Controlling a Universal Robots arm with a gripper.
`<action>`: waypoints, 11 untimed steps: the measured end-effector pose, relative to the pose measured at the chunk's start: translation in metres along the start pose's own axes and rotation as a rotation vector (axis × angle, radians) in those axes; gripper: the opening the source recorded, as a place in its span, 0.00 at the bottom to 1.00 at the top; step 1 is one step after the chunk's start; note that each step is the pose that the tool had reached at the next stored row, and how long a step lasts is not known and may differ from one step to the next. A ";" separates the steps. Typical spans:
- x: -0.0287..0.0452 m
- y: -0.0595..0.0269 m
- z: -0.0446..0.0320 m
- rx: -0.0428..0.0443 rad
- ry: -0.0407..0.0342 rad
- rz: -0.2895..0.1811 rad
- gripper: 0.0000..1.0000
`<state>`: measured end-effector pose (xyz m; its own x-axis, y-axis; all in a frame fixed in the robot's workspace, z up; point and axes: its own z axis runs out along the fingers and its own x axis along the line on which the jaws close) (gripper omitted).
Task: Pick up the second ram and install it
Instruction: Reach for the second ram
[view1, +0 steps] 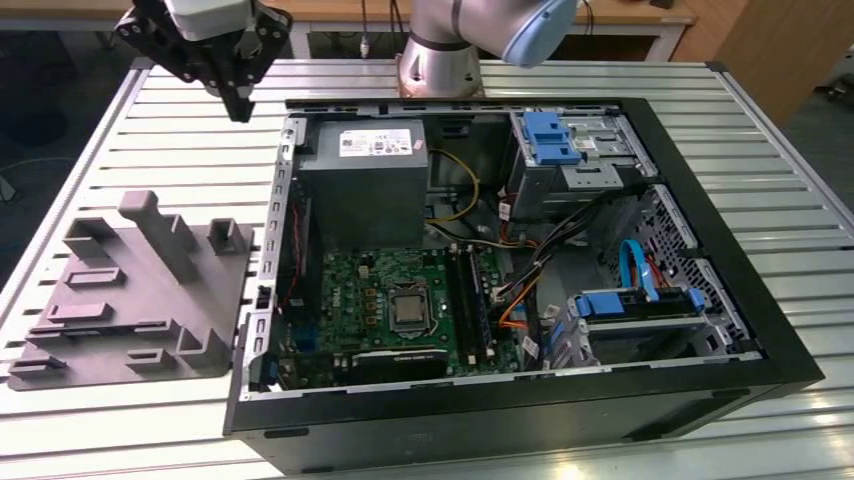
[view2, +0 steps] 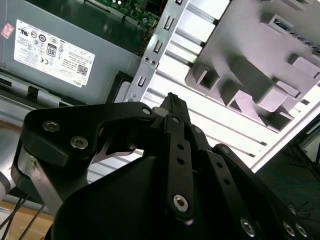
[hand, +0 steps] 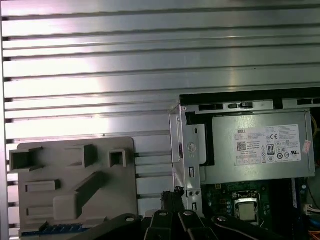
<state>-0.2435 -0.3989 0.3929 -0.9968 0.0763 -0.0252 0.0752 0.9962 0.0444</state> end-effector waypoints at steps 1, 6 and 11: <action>0.0025 -0.0002 -0.0001 0.0000 0.0000 0.000 0.10; 0.0139 -0.0011 -0.0003 0.0000 0.0000 0.000 0.10; 0.0278 -0.0021 -0.0003 -0.0001 -0.0001 0.000 0.10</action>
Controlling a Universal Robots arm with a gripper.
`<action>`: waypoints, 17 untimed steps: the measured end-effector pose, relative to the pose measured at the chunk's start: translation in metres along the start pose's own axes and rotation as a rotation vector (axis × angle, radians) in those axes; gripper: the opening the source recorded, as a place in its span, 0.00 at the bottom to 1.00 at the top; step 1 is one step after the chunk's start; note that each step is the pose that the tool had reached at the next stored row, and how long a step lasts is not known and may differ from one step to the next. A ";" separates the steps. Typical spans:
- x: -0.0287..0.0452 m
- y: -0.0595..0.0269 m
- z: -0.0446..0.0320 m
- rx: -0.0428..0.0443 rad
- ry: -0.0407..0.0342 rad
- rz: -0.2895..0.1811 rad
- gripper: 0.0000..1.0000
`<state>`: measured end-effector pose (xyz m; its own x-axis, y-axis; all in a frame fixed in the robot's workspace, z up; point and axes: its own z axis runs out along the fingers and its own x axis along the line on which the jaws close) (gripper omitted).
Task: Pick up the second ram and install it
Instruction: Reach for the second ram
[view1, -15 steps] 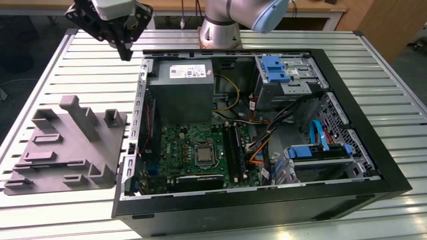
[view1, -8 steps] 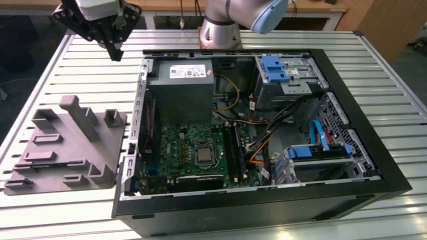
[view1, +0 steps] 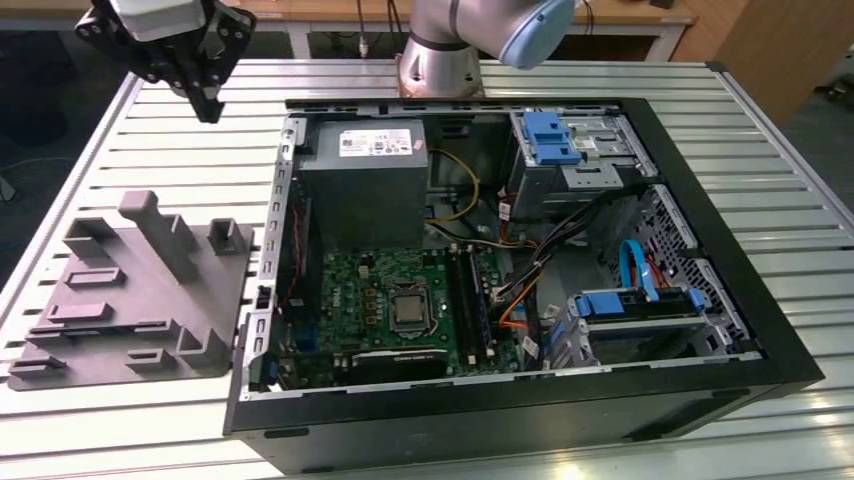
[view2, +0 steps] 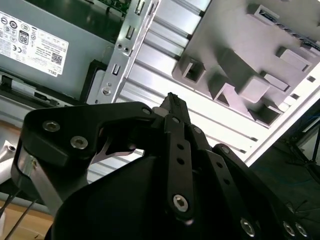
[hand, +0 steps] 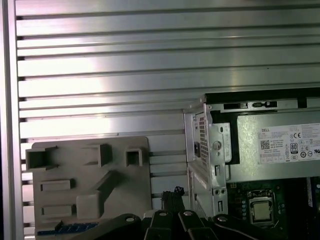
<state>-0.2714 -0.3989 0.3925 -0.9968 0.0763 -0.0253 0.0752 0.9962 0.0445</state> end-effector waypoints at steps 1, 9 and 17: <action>0.0027 -0.0002 0.0000 0.0000 0.0000 0.000 0.10; 0.0235 -0.0018 -0.0003 0.0000 0.0000 0.000 0.10; 0.0462 -0.0035 -0.0007 0.0000 -0.0001 0.000 0.10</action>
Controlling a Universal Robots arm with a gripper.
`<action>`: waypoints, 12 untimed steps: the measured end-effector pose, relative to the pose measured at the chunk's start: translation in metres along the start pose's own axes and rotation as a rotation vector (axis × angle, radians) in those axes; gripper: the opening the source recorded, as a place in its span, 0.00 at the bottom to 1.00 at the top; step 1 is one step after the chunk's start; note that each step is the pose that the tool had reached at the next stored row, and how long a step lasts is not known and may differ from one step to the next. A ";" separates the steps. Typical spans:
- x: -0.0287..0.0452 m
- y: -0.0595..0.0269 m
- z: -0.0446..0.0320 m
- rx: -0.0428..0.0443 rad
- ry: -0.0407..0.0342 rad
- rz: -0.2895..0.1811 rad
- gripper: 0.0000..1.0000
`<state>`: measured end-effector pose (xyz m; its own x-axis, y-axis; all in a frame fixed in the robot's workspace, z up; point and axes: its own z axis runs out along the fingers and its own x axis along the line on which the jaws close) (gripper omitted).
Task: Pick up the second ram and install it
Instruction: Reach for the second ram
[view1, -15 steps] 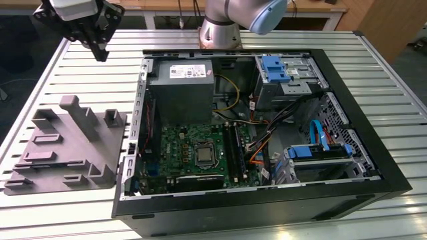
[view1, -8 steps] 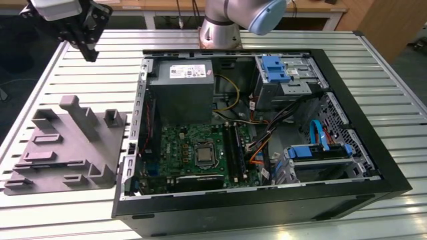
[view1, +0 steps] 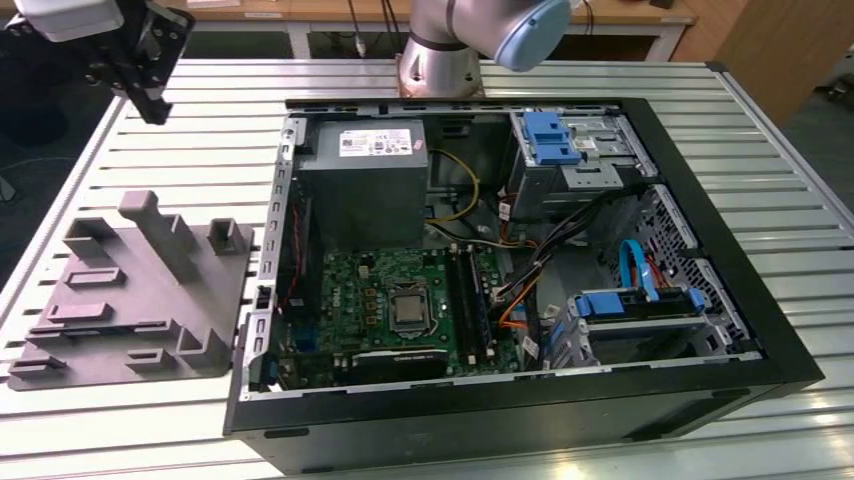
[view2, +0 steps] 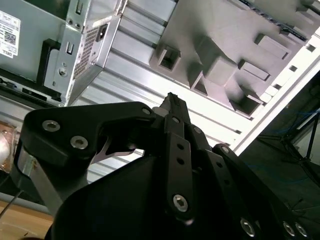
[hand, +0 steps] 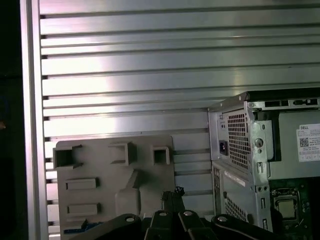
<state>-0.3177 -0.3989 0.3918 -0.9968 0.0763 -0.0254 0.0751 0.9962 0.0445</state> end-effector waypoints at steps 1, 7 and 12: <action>0.0029 -0.0002 -0.0001 0.0001 0.0001 0.000 0.10; 0.0226 -0.0017 -0.0003 0.0000 -0.0002 0.000 0.10; 0.0378 -0.0029 -0.0006 0.0000 -0.0003 0.000 0.10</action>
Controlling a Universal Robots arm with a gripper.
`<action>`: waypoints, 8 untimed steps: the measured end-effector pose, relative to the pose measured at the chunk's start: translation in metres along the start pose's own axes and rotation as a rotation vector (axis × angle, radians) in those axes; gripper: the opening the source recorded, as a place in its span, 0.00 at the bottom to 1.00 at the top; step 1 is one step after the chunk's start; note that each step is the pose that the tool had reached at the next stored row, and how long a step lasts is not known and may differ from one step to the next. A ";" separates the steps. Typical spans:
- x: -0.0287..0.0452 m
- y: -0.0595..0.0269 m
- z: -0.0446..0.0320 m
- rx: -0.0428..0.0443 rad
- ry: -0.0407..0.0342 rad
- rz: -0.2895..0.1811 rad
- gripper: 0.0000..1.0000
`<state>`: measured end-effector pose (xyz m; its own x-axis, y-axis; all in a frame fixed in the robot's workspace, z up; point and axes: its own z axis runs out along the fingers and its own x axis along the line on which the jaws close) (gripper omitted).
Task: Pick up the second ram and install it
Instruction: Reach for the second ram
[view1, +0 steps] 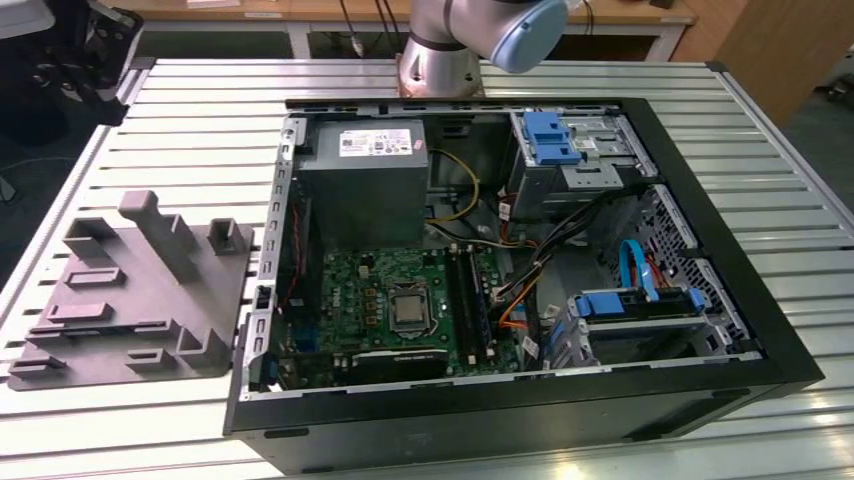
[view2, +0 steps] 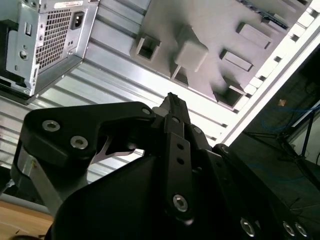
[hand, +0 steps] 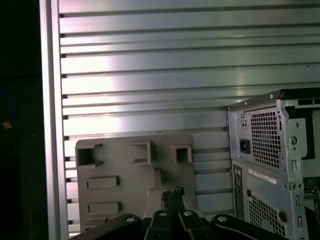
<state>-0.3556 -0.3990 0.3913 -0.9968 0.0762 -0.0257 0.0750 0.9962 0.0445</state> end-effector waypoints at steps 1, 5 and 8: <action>0.0027 -0.0002 0.0000 0.0000 0.0000 0.000 0.10; 0.0144 -0.0011 -0.0003 0.0001 0.0001 0.000 0.10; 0.0220 -0.0017 -0.0004 0.0000 -0.0001 0.000 0.10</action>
<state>-0.3777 -0.3990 0.3910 -0.9968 0.0762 -0.0258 0.0751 0.9962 0.0445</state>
